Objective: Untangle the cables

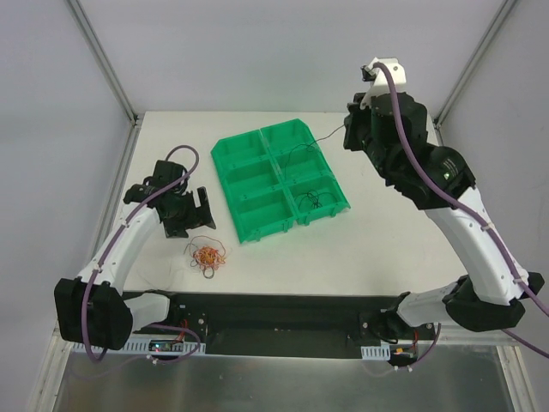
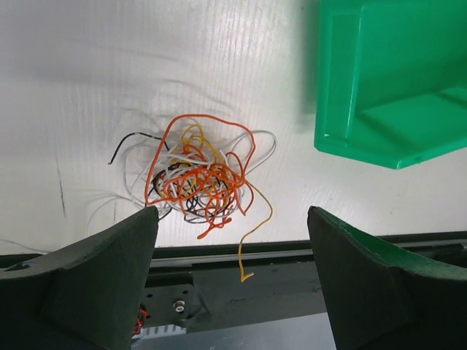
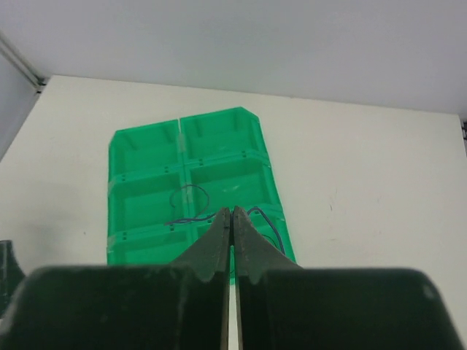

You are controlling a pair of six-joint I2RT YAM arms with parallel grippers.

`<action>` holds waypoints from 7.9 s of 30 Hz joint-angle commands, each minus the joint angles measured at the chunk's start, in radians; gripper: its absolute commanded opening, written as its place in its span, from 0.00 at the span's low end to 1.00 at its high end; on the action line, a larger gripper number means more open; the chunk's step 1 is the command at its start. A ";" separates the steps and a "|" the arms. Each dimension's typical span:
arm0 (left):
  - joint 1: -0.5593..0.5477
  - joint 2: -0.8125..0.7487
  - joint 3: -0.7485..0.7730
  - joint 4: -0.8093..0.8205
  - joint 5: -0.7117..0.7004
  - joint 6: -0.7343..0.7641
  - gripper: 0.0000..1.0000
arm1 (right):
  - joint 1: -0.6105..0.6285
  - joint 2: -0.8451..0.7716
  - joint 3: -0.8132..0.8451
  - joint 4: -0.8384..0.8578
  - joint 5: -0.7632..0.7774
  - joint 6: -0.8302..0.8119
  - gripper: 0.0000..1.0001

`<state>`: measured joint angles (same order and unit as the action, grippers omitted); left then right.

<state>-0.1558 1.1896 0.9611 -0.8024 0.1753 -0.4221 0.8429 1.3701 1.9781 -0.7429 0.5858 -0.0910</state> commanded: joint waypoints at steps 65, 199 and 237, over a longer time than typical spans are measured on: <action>-0.001 -0.130 -0.009 -0.113 0.039 0.000 0.89 | -0.275 0.457 -0.309 -0.032 -0.520 0.157 0.46; -0.283 0.265 -0.130 0.190 0.112 -0.096 0.00 | 0.142 -0.066 -0.411 0.160 -0.555 0.306 0.00; 0.389 0.222 -0.050 -0.008 -0.318 -0.037 0.00 | 0.045 -0.361 0.176 0.482 0.620 -0.786 0.00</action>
<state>0.1978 1.3979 0.8738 -0.7765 -0.0917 -0.4866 0.8852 1.0000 2.1059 -0.4194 1.1603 -0.7040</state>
